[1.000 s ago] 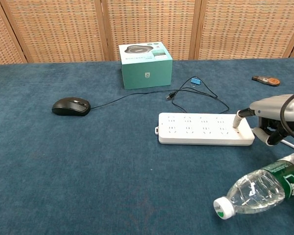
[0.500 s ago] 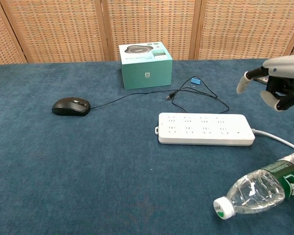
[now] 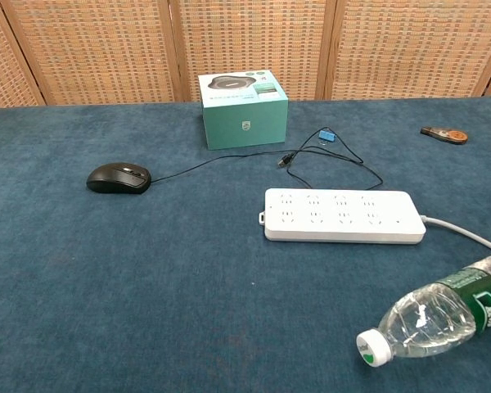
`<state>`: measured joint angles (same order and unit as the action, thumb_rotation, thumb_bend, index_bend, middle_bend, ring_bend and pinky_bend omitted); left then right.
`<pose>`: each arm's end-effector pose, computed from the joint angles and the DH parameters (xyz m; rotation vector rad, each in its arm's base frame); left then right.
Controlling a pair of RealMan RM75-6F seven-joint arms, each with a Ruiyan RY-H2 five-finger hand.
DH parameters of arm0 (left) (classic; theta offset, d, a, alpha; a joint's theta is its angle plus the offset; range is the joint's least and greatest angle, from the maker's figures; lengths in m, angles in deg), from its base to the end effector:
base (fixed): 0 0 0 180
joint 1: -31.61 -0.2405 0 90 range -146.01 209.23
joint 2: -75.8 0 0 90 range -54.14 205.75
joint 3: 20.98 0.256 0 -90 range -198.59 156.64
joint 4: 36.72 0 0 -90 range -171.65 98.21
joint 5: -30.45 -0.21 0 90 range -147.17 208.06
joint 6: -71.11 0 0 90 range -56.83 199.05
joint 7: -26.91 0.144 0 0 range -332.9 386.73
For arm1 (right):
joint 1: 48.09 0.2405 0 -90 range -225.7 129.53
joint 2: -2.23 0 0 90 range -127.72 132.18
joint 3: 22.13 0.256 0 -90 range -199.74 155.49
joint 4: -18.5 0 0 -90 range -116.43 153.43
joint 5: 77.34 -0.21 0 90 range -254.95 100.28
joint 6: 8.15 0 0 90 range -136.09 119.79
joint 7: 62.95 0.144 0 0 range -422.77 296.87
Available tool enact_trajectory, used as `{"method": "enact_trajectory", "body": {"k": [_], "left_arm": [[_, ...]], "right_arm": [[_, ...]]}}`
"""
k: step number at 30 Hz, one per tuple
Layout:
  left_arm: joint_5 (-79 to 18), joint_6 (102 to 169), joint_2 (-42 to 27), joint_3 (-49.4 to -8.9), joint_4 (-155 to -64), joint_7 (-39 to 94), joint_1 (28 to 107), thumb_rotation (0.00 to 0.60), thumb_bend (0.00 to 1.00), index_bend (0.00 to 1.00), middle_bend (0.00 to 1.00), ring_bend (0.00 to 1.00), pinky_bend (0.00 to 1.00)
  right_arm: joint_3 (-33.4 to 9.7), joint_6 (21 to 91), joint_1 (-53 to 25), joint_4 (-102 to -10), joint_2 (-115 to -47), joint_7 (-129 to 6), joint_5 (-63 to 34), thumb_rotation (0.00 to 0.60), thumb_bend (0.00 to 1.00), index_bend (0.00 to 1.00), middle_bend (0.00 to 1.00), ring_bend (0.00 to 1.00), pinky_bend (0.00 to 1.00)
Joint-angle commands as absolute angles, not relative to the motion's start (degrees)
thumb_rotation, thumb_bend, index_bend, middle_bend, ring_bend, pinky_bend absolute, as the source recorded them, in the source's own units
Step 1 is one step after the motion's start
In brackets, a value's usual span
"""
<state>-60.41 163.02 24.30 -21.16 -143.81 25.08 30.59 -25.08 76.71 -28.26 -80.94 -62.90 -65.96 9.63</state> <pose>-0.2755 0.1396 0.2084 -1.3343 -0.9312 -0.9717 -0.2393 -0.2262 0.1289 1.5983 -0.8684 1.0968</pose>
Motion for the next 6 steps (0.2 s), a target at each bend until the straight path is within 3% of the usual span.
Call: {"method": "enact_trajectory", "body": {"k": [1,6], "left_arm": [[-60.6,163.3,24.3,-21.1,-143.8,25.0,30.4,0.600,0.00,0.00,0.00,0.00,0.00],[-61.7,163.8,24.5,-20.7,-143.7,24.8,30.1,0.600,0.00,0.00,0.00,0.00,0.00]], "right_arm": [[-27.1,80.1,-31.8,-78.7,-63.7,-64.6,12.4,0.600,0.00,0.02,0.00,0.00,0.19],[-28.7,82.1,-35.8,-78.8,-63.7,-67.7,13.1,0.600,0.00,0.00,0.00,0.00,0.11]]}}
